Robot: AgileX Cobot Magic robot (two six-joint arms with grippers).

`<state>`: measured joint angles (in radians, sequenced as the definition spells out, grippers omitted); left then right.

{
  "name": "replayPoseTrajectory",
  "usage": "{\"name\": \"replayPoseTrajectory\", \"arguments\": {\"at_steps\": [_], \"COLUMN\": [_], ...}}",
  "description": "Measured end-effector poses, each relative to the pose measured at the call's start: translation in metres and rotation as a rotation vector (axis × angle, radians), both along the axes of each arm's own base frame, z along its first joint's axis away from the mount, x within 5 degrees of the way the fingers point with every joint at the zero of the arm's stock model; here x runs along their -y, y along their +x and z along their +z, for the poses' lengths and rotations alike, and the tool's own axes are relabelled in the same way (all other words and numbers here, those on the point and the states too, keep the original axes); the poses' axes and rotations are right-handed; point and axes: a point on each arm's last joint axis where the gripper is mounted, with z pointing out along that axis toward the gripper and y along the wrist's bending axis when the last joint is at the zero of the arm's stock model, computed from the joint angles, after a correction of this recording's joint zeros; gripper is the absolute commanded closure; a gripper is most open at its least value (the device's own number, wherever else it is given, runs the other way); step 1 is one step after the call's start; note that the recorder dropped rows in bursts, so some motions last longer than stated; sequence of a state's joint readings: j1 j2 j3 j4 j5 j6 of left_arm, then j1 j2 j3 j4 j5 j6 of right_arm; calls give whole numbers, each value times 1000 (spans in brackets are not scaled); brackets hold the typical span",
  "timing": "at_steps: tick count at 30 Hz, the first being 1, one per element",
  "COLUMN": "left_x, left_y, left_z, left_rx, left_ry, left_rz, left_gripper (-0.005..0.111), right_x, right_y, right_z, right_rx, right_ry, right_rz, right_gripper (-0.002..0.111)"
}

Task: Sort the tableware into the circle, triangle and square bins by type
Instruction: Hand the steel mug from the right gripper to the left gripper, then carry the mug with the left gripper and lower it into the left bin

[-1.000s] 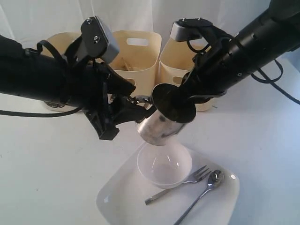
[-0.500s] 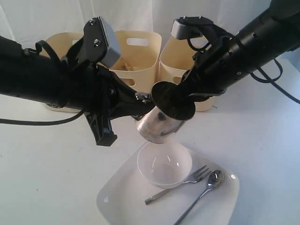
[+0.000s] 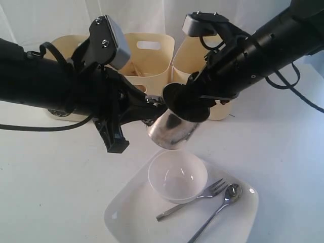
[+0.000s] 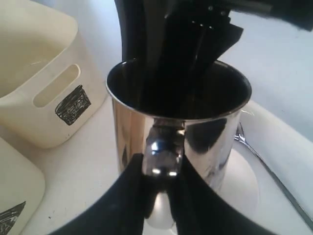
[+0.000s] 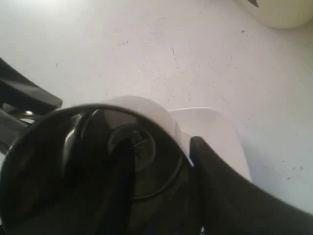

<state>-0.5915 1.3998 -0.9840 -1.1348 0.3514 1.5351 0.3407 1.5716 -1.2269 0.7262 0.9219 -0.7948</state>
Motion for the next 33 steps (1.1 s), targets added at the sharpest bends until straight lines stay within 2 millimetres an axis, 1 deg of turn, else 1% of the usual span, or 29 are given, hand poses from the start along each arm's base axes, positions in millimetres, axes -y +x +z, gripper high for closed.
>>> {"name": "replayPoseTrajectory", "arguments": {"at_steps": [6,8,15,17,20,24,28,33], "left_x": [-1,-1,-4,-6,-10,-27,-58,-91], "left_y": [2,4,10,13,23,44,68,86], "left_z": [0,0,0,1,0,-3,-6,2], "left_rx": [12,23,61,86,138,199,243,250], "left_ry": [3,7,22,30,48,84,117,83], "left_rz": [26,39,96,130,224,380,576,761], "left_gripper": [107,107,107,107,107,107,107,107], "right_x": [0,1,8,10,13,14,14,14], "right_y": [2,2,-1,0,1,2,2,2], "right_z": [6,12,46,52,59,60,60,60], "right_rx": [41,83,285,324,368,379,367,364], "right_ry": [20,35,84,94,113,113,121,123], "right_rz": [-31,-57,-156,-193,-241,-250,-261,-264], "right_gripper": [66,66,66,66,66,66,66,66]}}
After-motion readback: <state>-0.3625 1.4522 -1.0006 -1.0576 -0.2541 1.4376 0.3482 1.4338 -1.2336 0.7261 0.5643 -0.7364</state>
